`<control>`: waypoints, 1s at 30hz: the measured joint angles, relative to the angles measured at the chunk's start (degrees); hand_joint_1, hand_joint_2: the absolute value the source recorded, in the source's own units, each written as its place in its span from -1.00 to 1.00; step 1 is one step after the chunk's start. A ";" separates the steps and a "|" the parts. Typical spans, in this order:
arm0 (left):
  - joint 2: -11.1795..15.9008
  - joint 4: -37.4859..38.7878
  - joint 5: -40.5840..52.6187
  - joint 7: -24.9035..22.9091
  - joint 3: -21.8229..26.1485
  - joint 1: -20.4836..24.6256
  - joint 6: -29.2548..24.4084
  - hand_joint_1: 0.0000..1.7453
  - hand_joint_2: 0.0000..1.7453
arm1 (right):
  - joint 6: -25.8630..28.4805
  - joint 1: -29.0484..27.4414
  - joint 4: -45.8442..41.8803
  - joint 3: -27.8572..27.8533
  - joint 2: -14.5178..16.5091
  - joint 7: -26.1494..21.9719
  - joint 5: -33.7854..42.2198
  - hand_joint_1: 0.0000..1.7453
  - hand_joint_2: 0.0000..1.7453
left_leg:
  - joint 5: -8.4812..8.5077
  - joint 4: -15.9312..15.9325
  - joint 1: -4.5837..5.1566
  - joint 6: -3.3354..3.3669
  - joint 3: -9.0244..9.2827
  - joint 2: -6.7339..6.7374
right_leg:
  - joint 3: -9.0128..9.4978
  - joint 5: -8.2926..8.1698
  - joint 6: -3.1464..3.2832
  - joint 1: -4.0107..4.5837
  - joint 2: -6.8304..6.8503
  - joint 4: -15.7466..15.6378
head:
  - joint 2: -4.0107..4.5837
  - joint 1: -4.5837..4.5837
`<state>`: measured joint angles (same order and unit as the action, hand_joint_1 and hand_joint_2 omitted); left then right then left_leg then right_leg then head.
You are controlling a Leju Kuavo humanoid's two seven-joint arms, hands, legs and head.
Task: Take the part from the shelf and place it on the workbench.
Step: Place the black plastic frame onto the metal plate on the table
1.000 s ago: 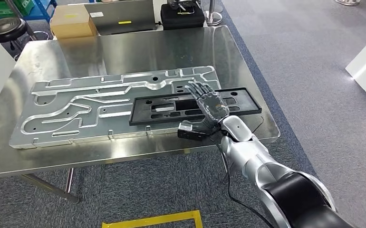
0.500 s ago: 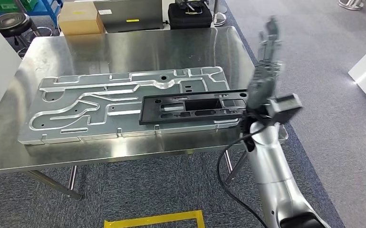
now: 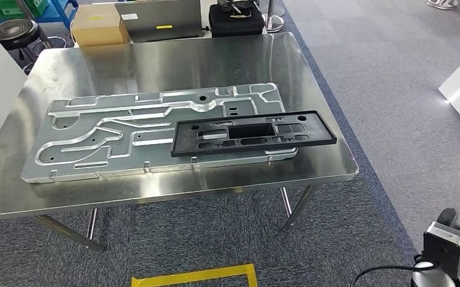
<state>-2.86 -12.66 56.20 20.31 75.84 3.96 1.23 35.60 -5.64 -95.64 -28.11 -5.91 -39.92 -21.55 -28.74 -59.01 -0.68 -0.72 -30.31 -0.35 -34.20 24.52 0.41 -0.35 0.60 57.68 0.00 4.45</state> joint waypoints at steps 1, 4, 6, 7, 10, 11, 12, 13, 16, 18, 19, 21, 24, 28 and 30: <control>0.00 0.00 0.05 0.03 0.01 0.07 0.05 -1.00 -1.00 | -0.13 -0.67 2.72 -1.28 0.55 0.02 -1.64 -1.00 -1.00 | 0.16 1.36 0.10 0.39 0.64 -0.02 | -0.04 -0.18 -0.38 0.05 -0.20 0.04 | 0.00 0.00; 0.00 0.00 0.22 0.15 0.02 0.07 0.32 -1.00 -1.00 | 0.04 -1.63 10.86 -4.11 2.05 0.03 -6.39 -1.00 -1.00 | 1.04 1.65 0.37 1.69 0.42 0.12 | -0.21 -0.50 -1.58 -0.23 -0.45 0.08 | 0.00 -0.01; 0.04 0.00 0.79 0.27 0.07 0.19 0.37 -1.00 -1.00 | 1.80 -1.49 17.23 -5.04 2.28 0.01 -7.24 -1.00 -1.00 | 2.06 1.97 0.28 2.62 -0.12 0.35 | -1.25 2.21 -2.20 -0.47 -0.53 2.56 | 0.00 -0.01; 0.07 0.00 1.22 0.32 0.16 0.28 0.34 -1.00 -1.00 | 2.68 -1.32 20.97 -5.46 2.28 0.04 -7.22 -1.00 -1.00 | 2.53 2.01 0.27 2.92 -0.59 0.42 | -2.27 4.74 -2.39 -0.57 -0.55 5.46 | 0.00 -0.01; 0.13 0.00 2.22 0.38 0.55 0.23 0.51 -1.00 -1.00 | 3.78 -0.49 31.69 -6.87 2.06 0.07 -8.42 -1.00 -1.00 | 3.76 1.90 0.61 3.15 -2.40 0.41 | -4.79 10.33 -2.71 -0.74 -0.55 14.81 | 0.00 -0.01; 0.15 0.00 2.40 0.39 0.64 0.17 0.69 -1.00 -1.00 | 3.87 0.03 35.72 -7.76 1.89 0.05 -9.70 -1.00 -1.00 | 4.15 1.83 0.69 3.08 -3.00 0.45 | -4.02 10.07 -2.71 -0.75 -0.54 15.01 | 0.00 -0.01; 0.16 0.00 2.64 0.39 0.69 0.14 0.86 -1.00 -1.00 | 3.93 0.56 40.04 -9.07 1.72 0.06 -11.36 -1.00 -1.00 | 4.52 1.73 0.73 2.97 -3.58 0.49 | -2.05 8.92 -2.62 -0.76 -0.54 12.99 | 0.00 -0.01; 0.17 0.00 2.83 0.38 0.73 0.14 0.96 -1.00 -1.00 | 3.98 1.03 44.27 -10.66 1.60 0.13 -13.28 -1.00 -1.00 | 4.86 1.58 0.73 2.85 -4.07 0.49 | 0.87 7.54 -2.43 -0.77 -0.53 9.24 | 0.00 -0.01; 0.13 0.00 3.24 0.22 0.75 -0.03 0.93 -1.00 -1.00 | 4.14 2.49 54.97 -16.34 1.67 1.59 -20.18 -1.00 -1.00 | 5.71 1.18 0.82 2.03 -4.84 0.43 | 7.50 6.11 -1.60 -0.37 -0.58 -0.66 | 0.00 -0.01; 0.03 0.00 3.34 -0.07 0.78 -0.07 0.82 -1.00 -1.00 | 4.24 3.52 61.20 -19.88 1.87 3.78 -23.82 -1.00 -1.00 | 6.39 1.31 0.79 1.20 -4.89 0.49 | 7.51 5.66 -0.93 -0.01 -0.63 -1.34 | 0.00 -0.01; 0.01 0.00 3.37 -0.22 0.80 -0.08 0.78 -1.00 -1.00 | 4.27 3.94 63.98 -21.21 2.04 5.07 -25.06 -1.00 -1.00 | 6.46 1.19 0.70 0.81 -5.02 0.48 | 7.26 5.32 -0.52 -0.06 -0.55 -1.56 | 0.00 -0.01; -0.06 0.00 3.41 -0.50 0.84 -0.19 0.78 -1.00 -1.00 | 4.16 4.64 68.52 -22.87 2.38 8.00 -27.10 -1.00 -1.00 | 3.98 -0.78 0.55 0.13 -5.90 0.41 | 6.32 4.21 0.32 -0.26 -0.42 -1.77 | 0.00 -0.01; -0.22 0.00 3.50 -0.87 0.87 -0.31 0.81 -1.00 -1.00 | 2.39 5.41 73.68 -23.90 3.12 12.96 -29.36 -1.00 -1.00 | -4.30 -10.74 0.36 -0.40 -8.52 0.38 | 4.23 2.54 0.98 -0.16 -0.32 -1.74 | 0.00 -0.01; -0.28 0.00 3.77 -1.27 0.87 -0.29 0.82 -1.00 -1.00 | -4.48 6.22 78.21 -24.48 4.68 19.90 -30.90 -1.00 -1.00 | -2.62 -11.03 0.37 -0.26 -4.04 0.38 | 1.14 0.66 0.82 0.08 -0.26 -0.98 | 0.00 -0.01; -0.29 0.00 3.92 -1.16 0.87 -0.09 0.83 -1.00 -1.00 | -10.13 6.70 79.81 -24.54 5.52 23.19 -31.36 -1.00 -1.00 | -1.36 -2.40 0.52 0.36 2.20 0.37 | 0.00 -0.04 0.50 0.23 -0.28 -0.38 | 0.00 -0.01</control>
<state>-3.15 -12.66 60.12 19.15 76.71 3.87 2.05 25.47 1.06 -15.83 -52.65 -0.40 -16.73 -52.91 -30.09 -61.41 -0.16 -0.36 -28.11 0.02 -34.20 24.48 0.91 -0.12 0.32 57.29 0.00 4.44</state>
